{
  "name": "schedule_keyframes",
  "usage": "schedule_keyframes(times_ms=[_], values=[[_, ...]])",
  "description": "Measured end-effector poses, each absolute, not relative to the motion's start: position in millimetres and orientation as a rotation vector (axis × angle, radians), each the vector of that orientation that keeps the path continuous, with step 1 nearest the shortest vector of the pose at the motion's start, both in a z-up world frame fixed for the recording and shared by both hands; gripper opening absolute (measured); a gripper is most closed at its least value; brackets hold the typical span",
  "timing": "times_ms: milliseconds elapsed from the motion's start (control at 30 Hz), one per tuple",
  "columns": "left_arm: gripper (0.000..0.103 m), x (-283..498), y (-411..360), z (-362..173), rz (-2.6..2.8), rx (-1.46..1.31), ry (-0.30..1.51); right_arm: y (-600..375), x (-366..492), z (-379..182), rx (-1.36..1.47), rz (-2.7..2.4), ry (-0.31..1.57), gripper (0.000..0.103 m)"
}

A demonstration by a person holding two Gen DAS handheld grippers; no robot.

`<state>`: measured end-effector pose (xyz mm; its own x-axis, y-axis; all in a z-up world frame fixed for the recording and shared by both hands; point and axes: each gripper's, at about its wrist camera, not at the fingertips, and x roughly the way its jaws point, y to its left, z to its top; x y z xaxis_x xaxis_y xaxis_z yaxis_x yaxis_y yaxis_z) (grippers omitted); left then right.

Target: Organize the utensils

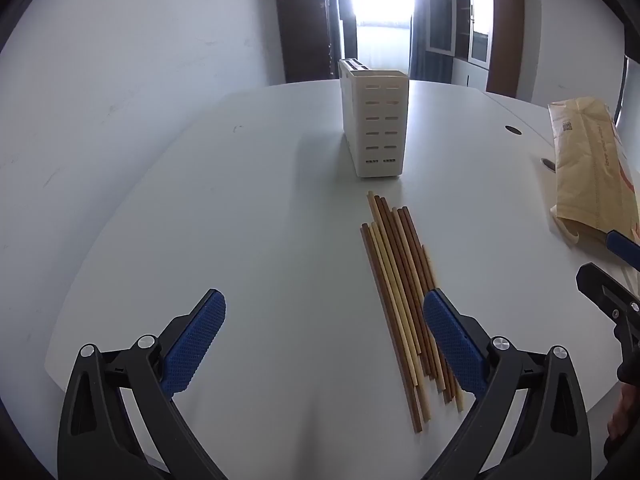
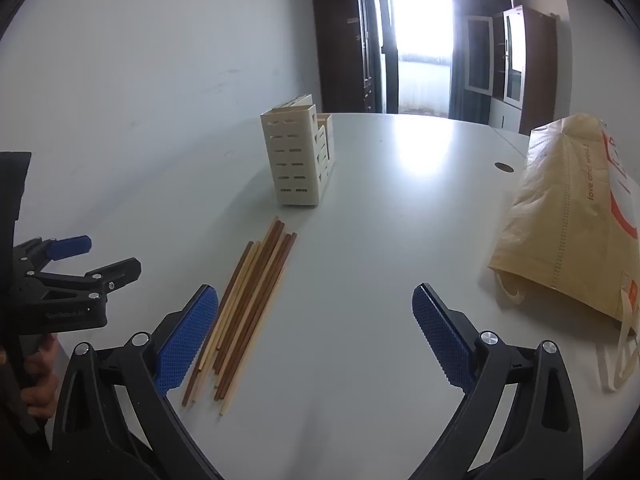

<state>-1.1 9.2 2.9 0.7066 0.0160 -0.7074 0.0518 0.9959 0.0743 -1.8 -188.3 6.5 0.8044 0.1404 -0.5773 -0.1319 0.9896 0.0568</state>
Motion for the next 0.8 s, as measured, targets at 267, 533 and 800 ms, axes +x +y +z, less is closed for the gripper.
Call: schedule_keyframes(times_ms=[267, 533, 800], values=[[0.097, 1, 3, 4, -0.025, 0.091, 0.79, -188, -3, 5, 0.007, 0.139, 0.622, 0.099], [0.097, 0, -8, 3, -0.033, 0.092, 0.793, -188, -3, 5, 0.007, 0.136, 0.625, 0.099], [0.097, -3, -28, 4, -0.039, 0.095, 0.789, -189, -3, 5, 0.009, 0.132, 0.627, 0.099]])
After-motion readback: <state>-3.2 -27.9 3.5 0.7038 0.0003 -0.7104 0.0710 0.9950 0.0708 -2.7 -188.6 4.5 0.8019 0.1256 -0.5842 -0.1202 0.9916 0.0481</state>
